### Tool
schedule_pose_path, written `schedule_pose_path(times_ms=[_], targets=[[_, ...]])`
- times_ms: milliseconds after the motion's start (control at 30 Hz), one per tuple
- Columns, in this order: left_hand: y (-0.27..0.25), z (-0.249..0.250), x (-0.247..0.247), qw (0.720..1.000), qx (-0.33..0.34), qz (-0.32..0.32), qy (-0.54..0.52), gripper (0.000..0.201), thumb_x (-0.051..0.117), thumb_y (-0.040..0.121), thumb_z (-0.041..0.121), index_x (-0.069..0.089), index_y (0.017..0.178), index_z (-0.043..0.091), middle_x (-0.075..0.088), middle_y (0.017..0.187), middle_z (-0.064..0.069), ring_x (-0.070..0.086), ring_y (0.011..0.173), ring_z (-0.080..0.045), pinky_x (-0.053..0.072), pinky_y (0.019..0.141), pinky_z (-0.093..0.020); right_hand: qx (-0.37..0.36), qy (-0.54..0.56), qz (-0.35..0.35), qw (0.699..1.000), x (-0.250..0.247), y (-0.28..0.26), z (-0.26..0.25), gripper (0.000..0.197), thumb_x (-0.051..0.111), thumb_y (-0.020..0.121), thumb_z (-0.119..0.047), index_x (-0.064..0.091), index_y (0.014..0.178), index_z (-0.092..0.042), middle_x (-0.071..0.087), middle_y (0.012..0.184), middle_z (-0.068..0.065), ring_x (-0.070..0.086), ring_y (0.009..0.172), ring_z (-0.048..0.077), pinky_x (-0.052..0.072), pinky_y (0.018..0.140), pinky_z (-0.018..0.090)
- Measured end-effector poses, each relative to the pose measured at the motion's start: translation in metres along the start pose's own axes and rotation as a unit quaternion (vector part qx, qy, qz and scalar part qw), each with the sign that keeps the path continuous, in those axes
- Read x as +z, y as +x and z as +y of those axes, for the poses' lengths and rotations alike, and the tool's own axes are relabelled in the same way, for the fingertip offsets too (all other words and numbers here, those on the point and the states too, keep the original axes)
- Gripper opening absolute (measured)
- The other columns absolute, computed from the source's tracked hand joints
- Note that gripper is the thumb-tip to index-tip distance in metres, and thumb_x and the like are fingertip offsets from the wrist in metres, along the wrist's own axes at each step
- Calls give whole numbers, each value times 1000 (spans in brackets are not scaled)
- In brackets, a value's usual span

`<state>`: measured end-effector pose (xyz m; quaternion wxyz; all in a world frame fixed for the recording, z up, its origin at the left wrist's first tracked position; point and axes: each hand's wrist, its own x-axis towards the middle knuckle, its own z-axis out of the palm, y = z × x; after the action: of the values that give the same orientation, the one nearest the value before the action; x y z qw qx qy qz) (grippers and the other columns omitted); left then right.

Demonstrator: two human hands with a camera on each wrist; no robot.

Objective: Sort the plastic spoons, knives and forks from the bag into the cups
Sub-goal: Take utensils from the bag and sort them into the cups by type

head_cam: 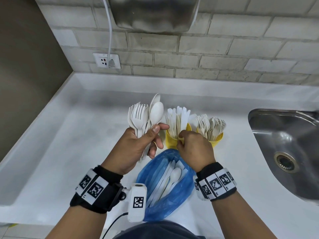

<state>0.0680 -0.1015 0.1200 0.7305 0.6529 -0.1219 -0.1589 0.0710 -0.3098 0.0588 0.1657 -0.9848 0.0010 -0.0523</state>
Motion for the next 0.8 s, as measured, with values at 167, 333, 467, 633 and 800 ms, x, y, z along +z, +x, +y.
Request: schedule_pose_path(times_ms=[167, 333, 467, 633, 800], targets=[[-1, 3, 2, 1000, 9, -4, 20, 34, 52, 101, 39, 74, 116, 19, 65, 76, -10, 50, 55, -20, 47, 62, -35, -21, -3, 6, 1000, 13, 8, 1, 16, 56, 96, -16, 70, 91, -18, 68, 86, 3, 65, 75, 28, 37, 57, 29], [-2, 6, 2, 999, 15, 13, 43, 32, 51, 104, 35, 75, 116, 18, 62, 74, -10, 46, 54, -21, 44, 61, -35, -18, 101, 84, 991, -2, 6, -9, 13, 61, 95, -21, 69, 104, -17, 66, 76, 0, 64, 70, 23, 52, 62, 36], [-3, 7, 3, 995, 24, 26, 88, 29, 52, 104, 36, 77, 112, 22, 64, 71, -8, 46, 55, -24, 45, 62, -31, -37, 319, 250, 914, -55, -2, -40, 10, 65, 93, -14, 65, 100, -20, 49, 59, -3, 50, 55, 16, 47, 60, 34], [-2, 9, 13, 987, 13, 39, 153, 42, 53, 106, 21, 66, 67, 21, 58, 48, 5, 43, 44, -10, 39, 53, -17, -152, 354, 172, 907, -107, -10, -81, 15, 71, 94, -15, 73, 108, -19, 51, 75, -5, 53, 61, 14, 43, 63, 19], [-1, 8, 11, 979, 10, 52, 196, 48, 53, 104, 16, 61, 57, 25, 58, 48, 6, 48, 48, -16, 45, 58, -28, -130, 321, 99, 933, -103, -7, -85, 17, 74, 91, -19, 70, 107, -22, 54, 78, -10, 56, 63, 7, 43, 68, 17]])
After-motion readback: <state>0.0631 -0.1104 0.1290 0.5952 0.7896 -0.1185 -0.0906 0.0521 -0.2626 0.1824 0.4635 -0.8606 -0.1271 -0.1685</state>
